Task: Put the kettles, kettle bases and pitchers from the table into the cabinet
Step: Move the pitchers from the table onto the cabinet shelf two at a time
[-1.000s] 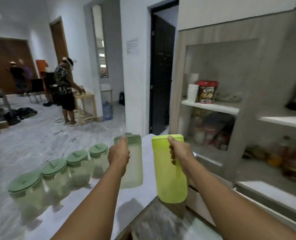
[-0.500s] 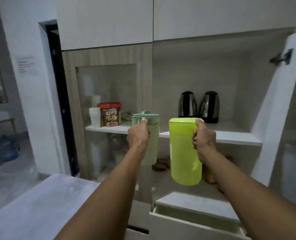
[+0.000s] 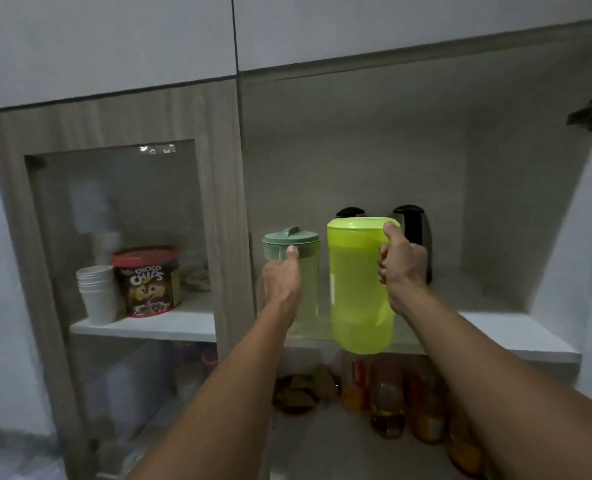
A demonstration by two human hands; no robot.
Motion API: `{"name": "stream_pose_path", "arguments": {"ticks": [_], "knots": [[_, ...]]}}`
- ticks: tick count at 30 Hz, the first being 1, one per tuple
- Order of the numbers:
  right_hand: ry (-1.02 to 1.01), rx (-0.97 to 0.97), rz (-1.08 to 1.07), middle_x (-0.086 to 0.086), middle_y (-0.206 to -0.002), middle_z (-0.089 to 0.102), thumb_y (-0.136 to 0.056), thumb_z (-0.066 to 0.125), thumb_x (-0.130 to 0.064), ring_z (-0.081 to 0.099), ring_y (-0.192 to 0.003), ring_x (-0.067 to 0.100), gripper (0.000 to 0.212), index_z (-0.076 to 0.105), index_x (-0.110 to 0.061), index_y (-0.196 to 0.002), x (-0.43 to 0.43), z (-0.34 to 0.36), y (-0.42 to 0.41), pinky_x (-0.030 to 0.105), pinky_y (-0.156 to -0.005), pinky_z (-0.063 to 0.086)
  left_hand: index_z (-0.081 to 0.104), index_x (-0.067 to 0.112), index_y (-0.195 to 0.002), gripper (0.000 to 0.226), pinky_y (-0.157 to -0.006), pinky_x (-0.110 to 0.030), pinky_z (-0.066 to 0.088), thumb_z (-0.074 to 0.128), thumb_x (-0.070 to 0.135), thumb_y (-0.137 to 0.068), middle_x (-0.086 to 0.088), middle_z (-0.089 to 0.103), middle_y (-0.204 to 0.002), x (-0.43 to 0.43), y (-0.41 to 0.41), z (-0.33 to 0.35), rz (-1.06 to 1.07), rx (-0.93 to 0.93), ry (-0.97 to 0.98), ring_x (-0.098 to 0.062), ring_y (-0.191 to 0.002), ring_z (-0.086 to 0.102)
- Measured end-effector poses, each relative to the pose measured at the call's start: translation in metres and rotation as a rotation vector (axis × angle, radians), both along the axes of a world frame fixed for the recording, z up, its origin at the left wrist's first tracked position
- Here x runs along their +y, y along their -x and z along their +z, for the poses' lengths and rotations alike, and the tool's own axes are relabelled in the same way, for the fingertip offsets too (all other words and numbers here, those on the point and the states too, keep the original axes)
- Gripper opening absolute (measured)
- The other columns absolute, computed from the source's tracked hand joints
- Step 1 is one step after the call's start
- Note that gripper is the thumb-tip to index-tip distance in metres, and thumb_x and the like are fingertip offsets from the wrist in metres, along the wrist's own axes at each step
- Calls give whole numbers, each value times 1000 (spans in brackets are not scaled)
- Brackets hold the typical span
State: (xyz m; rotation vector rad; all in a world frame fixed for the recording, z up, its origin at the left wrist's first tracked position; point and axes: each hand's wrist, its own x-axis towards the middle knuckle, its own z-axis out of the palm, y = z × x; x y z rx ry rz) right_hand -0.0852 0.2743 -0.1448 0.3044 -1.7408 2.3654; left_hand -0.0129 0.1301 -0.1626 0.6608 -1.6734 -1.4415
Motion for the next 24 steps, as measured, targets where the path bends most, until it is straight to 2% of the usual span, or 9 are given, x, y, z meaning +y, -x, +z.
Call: {"name": "stream_pose_path", "arguments": {"ticks": [5,7,12,15,17,19,21,22,24], "knots": [[-37,10,44,-1,-44,41,-89,58,-49,35,-38,15,51,48,-18,-49,-63,-8,68,28,-46,30,66,-3,-111,55,-82,-37,44,44,45,-99,-21,67,-115,-68,73,-12,27,-108,-14,-37,-102,62],[-53,2,106,-1,-42,40,-93,56,-47,35,-35,14,52,48,-15,-52,-89,-9,94,25,-43,29,63,-4,-106,47,-78,-36,42,41,37,-100,-22,65,-120,-91,101,-20,21,-177,-12,-34,-97,60],[-86,-44,148,-1,-41,40,-95,56,-48,36,-36,17,55,46,-16,-51,-152,-10,162,26,-46,29,63,-7,-109,66,-52,-30,33,27,48,-103,-13,59,-78,-135,164,-32,49,-219,-48,-25,-64,51],[-116,-7,156,3,-45,41,-95,54,-52,36,-41,22,60,43,-17,-48,-186,-11,197,32,-51,30,60,-9,-123,68,-66,-34,47,32,50,-101,-28,66,-111,-157,200,-36,37,-136,-84,-38,-94,64],[-148,26,186,6,-50,40,-96,51,-53,35,-45,22,61,41,-18,-47,-207,-12,224,36,-58,30,58,-12,-123,65,-65,-38,48,39,45,-101,-35,62,-121,-170,228,-36,40,-65,-127,-41,-97,64],[-164,27,218,6,-51,39,-96,49,-55,35,-46,22,61,40,-19,-47,-224,-10,250,37,-60,30,57,-17,-117,64,-78,-48,51,44,42,-100,-41,60,-117,-184,254,-36,44,-3,-179,-50,-102,62],[-197,28,245,6,-52,38,-96,47,-57,35,-46,22,62,39,-18,-49,-238,-11,276,36,-56,30,61,-17,-88,57,-67,-40,44,47,37,-101,-42,58,-86,-196,275,-38,20,47,-194,-48,-80,61],[-205,31,262,6,-52,38,-97,46,-57,34,-45,21,62,38,-17,-50,-244,-11,287,35,-54,30,58,-6,-69,53,-61,-33,36,47,34,-101,-30,52,-66,-200,284,-38,8,57,-201,-37,-63,54],[-202,37,296,5,-53,37,-97,45,-57,34,-45,20,62,38,-17,-51,-253,-12,306,34,-54,31,46,10,-59,48,-60,-30,30,46,33,-102,-8,41,-56,-210,303,-36,-8,45,-215,-20,-52,39]]}}
